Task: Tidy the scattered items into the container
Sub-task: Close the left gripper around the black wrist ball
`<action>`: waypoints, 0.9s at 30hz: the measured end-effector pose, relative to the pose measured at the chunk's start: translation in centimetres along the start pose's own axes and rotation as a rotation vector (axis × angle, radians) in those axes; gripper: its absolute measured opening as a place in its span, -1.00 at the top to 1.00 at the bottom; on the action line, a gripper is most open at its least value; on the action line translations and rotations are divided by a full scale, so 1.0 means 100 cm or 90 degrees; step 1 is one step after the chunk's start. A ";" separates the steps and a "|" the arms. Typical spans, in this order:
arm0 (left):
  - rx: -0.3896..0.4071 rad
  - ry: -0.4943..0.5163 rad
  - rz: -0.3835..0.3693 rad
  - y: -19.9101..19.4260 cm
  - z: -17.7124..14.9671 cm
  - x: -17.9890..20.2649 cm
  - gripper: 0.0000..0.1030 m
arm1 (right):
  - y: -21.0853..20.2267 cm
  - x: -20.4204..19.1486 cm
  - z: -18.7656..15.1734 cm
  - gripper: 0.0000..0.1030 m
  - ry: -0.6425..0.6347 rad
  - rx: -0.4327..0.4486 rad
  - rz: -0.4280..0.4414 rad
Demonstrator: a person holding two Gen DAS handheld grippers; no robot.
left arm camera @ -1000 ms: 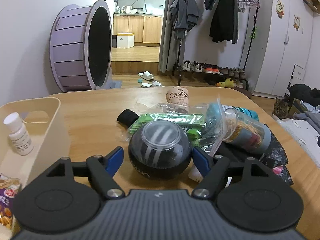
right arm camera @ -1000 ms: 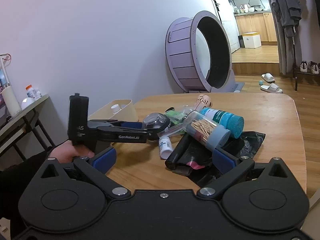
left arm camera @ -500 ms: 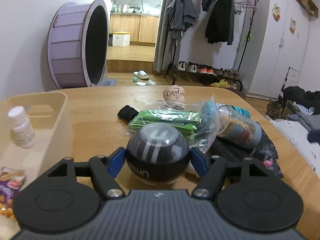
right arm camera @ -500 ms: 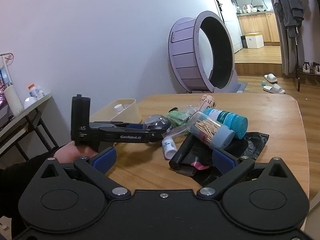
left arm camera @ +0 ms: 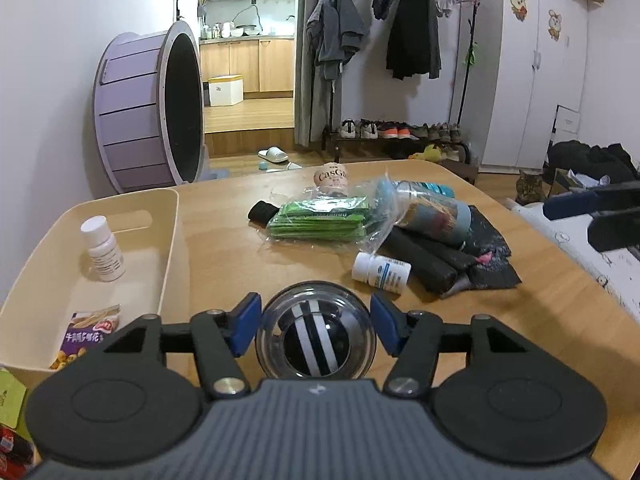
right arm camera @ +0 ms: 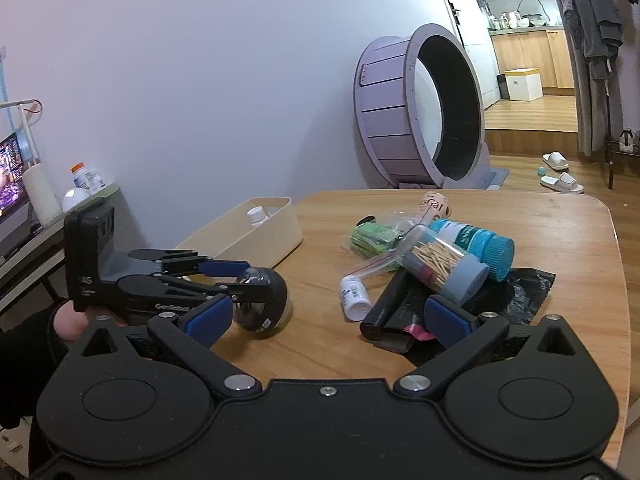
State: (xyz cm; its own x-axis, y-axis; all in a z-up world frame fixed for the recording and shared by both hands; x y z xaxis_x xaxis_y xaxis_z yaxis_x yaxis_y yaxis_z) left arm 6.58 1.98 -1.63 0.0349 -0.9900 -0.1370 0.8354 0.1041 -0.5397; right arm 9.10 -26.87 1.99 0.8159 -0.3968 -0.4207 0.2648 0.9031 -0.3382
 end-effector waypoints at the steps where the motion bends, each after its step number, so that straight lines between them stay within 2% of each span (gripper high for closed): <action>1: -0.002 -0.002 0.002 0.000 0.000 0.001 -0.17 | 0.000 -0.001 0.000 -1.00 0.000 0.000 0.001; 9: 0.013 -0.012 0.019 0.019 0.006 0.007 -0.19 | 0.001 -0.005 0.000 -1.00 -0.006 -0.003 0.006; 14: 0.026 -0.019 0.011 0.018 0.014 0.006 -0.25 | -0.002 -0.004 0.000 -1.00 -0.003 0.003 0.007; 27: 0.013 -0.015 0.035 0.017 -0.009 0.008 -0.47 | 0.007 -0.008 -0.004 -1.00 -0.012 -0.025 0.023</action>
Point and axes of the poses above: each gripper's, at about its wrist camera, not at the fingertips, and y roughly the way its jaws point, x to its right, z to its top, the point moved 1 cm from there along y, roughly the way its jaws point, and after that the axes turned 15 degrees about z, right-handed, at the moved point
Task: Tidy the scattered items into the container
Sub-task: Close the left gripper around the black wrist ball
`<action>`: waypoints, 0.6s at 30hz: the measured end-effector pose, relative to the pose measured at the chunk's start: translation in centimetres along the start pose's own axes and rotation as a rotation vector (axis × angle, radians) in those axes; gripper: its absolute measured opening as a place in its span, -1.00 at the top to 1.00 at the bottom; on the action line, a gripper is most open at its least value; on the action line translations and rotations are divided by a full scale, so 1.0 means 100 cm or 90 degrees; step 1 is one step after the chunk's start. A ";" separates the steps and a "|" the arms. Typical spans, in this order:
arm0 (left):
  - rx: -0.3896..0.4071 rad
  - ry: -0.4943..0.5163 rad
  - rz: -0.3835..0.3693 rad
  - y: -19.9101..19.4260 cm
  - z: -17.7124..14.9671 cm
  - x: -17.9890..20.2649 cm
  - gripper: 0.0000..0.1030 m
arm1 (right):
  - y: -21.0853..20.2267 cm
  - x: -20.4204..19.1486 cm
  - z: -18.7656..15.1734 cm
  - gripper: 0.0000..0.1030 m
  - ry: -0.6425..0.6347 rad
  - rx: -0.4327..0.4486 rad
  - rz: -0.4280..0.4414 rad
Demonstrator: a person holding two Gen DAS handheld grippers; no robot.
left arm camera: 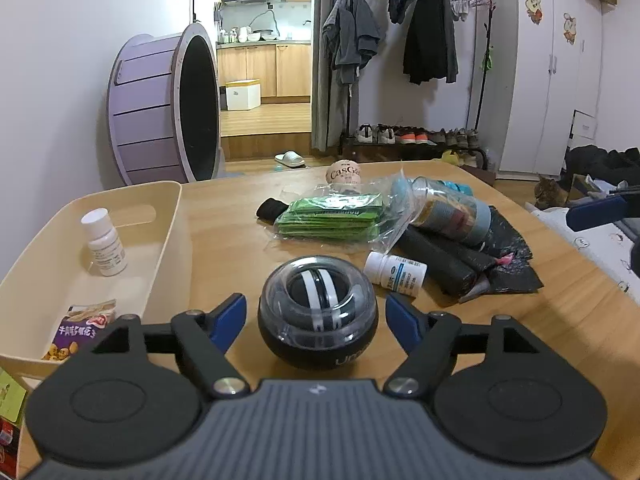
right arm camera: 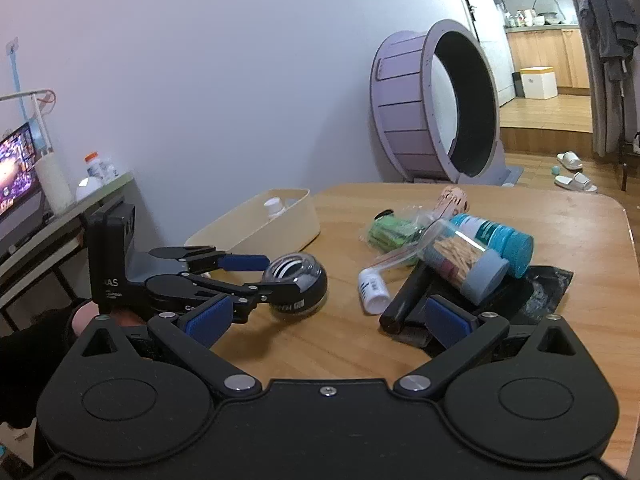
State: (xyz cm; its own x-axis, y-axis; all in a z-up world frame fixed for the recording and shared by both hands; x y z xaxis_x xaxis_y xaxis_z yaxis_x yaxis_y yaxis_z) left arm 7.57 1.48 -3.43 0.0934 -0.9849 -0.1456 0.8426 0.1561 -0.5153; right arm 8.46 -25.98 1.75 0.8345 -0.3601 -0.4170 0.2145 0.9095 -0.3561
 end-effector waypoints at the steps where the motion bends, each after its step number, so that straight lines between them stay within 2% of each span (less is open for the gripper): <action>1: -0.001 -0.001 0.001 0.002 0.000 0.001 -0.48 | 0.002 -0.001 -0.001 -1.00 -0.003 -0.004 0.001; 11: -0.008 0.018 0.009 0.014 -0.004 0.007 -0.45 | 0.008 -0.002 -0.003 -1.00 -0.007 -0.023 0.000; 12: -0.005 0.018 0.003 0.014 -0.004 0.007 -0.39 | 0.008 -0.002 -0.003 -1.00 -0.007 -0.023 -0.001; 18: -0.003 0.002 -0.006 0.011 -0.005 0.003 -0.37 | 0.009 -0.004 -0.003 -1.00 -0.009 -0.024 0.002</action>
Point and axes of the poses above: each gripper's, at about its wrist camera, not at the fingertips, and y roughly the way its jaws point, x to its right, z to its top, the point moved 1 cm from there along y, roughly the way its jaws point, and after that the axes turned 15 degrees about z, right-handed, at the moved point
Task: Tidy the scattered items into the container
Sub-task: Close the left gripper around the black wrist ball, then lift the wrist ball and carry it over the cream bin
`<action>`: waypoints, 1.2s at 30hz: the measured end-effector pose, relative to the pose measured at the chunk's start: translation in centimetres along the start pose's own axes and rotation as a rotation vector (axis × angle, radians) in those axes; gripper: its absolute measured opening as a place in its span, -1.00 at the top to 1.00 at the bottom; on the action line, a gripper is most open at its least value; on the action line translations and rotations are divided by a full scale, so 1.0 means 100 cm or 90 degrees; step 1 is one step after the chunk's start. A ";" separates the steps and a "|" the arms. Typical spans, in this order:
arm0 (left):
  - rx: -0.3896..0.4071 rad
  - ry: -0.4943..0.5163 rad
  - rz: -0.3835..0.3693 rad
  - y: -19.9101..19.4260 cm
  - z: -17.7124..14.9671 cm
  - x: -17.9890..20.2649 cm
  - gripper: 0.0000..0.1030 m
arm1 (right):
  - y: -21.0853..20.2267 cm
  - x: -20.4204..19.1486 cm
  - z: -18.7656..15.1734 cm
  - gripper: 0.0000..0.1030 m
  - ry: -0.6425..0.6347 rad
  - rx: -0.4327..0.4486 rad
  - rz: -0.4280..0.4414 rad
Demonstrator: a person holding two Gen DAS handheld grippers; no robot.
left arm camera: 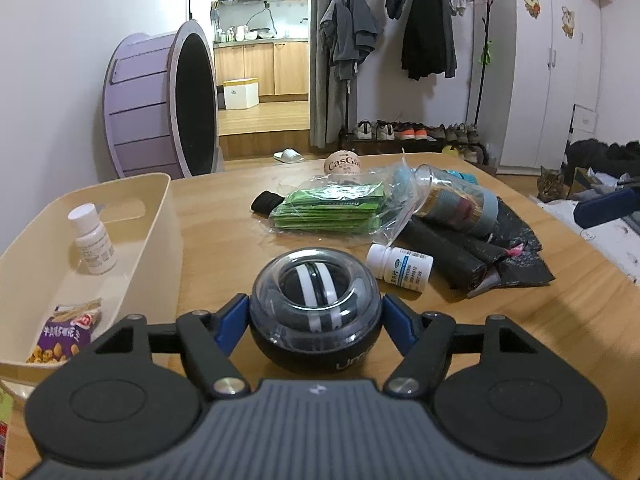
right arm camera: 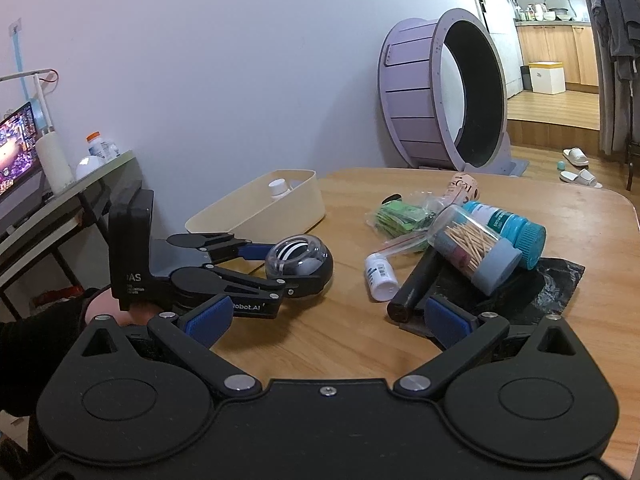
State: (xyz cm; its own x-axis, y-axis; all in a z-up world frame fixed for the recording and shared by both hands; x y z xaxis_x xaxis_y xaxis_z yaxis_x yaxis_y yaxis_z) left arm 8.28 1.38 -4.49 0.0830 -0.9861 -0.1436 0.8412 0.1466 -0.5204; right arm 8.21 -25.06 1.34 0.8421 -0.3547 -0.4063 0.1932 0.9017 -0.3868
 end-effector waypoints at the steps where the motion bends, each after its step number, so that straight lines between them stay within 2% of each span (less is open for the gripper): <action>1: -0.001 -0.009 -0.007 -0.002 0.000 -0.002 -0.37 | 0.000 0.000 0.000 -1.00 -0.001 0.000 0.000; 6: 0.031 -0.013 -0.014 -0.022 0.006 -0.006 -0.37 | -0.002 0.000 0.001 -1.00 0.001 0.006 0.003; 12: 0.060 -0.040 -0.010 -0.055 0.027 -0.032 -0.37 | -0.001 -0.001 0.002 -1.00 0.000 0.007 0.006; 18: 0.064 -0.055 0.043 -0.063 0.048 -0.073 -0.38 | 0.000 -0.003 0.002 -1.00 0.001 0.014 0.010; 23: 0.030 -0.060 0.084 -0.039 0.055 -0.105 -0.38 | 0.003 -0.005 0.003 -1.00 0.001 0.021 0.017; 26: -0.014 -0.046 0.099 -0.012 0.055 -0.119 -0.38 | 0.007 -0.005 0.002 -1.00 0.000 0.015 0.017; 28: -0.045 -0.036 0.112 0.005 0.053 -0.124 -0.38 | 0.010 -0.004 0.002 -1.00 0.000 0.010 0.015; 36: -0.109 -0.014 0.151 0.037 0.055 -0.133 -0.38 | 0.013 -0.003 0.001 -1.00 0.002 0.002 0.012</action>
Point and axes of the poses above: each gripper's, at about its wrist camera, not at the fingertips, and y roughly the way its jaws point, x to its right, z to its top, the point moved 1 cm from there along y, roughly the way its jaws point, and after that the axes turned 15 degrees about z, right-handed, at the moved point
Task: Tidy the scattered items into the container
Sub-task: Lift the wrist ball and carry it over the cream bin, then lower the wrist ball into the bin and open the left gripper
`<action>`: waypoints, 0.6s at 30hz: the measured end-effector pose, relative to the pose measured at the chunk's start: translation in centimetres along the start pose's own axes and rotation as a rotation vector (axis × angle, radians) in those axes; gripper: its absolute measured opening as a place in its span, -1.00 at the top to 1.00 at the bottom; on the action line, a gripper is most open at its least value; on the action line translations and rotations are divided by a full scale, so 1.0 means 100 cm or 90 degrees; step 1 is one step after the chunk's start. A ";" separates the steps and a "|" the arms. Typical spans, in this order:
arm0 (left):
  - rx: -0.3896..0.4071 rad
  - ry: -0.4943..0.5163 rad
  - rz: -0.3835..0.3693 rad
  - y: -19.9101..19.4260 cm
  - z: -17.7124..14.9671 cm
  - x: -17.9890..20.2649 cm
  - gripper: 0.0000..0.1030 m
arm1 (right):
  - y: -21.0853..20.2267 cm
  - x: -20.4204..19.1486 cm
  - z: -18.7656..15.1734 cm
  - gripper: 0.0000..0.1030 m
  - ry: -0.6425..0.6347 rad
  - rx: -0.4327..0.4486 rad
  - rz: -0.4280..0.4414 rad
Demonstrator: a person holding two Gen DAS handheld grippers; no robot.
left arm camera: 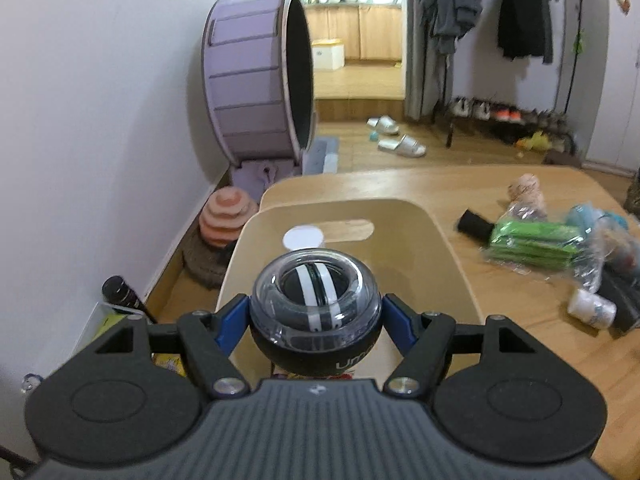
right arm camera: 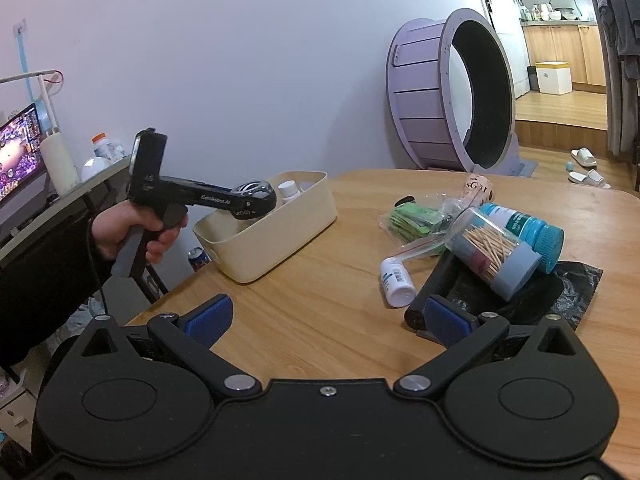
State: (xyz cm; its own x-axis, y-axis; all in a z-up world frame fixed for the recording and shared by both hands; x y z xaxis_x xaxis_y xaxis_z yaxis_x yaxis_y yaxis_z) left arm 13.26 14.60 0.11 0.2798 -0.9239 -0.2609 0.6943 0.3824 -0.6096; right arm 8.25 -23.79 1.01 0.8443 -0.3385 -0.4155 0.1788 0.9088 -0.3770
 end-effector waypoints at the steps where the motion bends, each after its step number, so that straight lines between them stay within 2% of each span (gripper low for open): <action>1: -0.013 0.008 0.006 0.003 0.001 0.000 -0.39 | 0.000 0.000 0.000 -1.00 0.000 -0.001 -0.001; 3: -0.010 0.022 0.015 0.006 -0.002 0.000 -0.39 | 0.001 0.000 0.000 -1.00 0.000 -0.003 -0.002; 5: 0.051 0.015 0.040 -0.006 -0.001 -0.005 -0.43 | 0.000 -0.001 -0.001 -1.00 0.000 -0.004 -0.001; 6: 0.058 0.008 0.040 -0.011 0.002 -0.008 -0.43 | 0.000 -0.001 -0.001 -1.00 -0.001 -0.004 -0.001; 12: 0.067 -0.023 0.001 -0.042 0.007 -0.021 -0.43 | -0.001 -0.001 -0.001 -1.00 -0.001 -0.002 -0.001; 18: 0.081 -0.047 -0.079 -0.074 -0.012 -0.008 -0.43 | -0.004 0.000 0.000 -1.00 0.000 0.005 -0.004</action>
State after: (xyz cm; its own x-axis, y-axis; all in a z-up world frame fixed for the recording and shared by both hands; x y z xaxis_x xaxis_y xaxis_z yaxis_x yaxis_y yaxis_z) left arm 7.09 12.55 3.91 0.2321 -0.9638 -0.1315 0.8033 0.2662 -0.5328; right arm 8.12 -24.16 1.18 0.8432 -0.3445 -0.4128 0.1888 0.9086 -0.3726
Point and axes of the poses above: each gripper's, at about its wrist camera, not at the fingertips, and y roughly the way its jaws point, x to its right, z to its top, the point moved 1 cm from there along y, roughly the way its jaws point, and after that the axes turned 15 degrees about z, right-handed, at the moved point
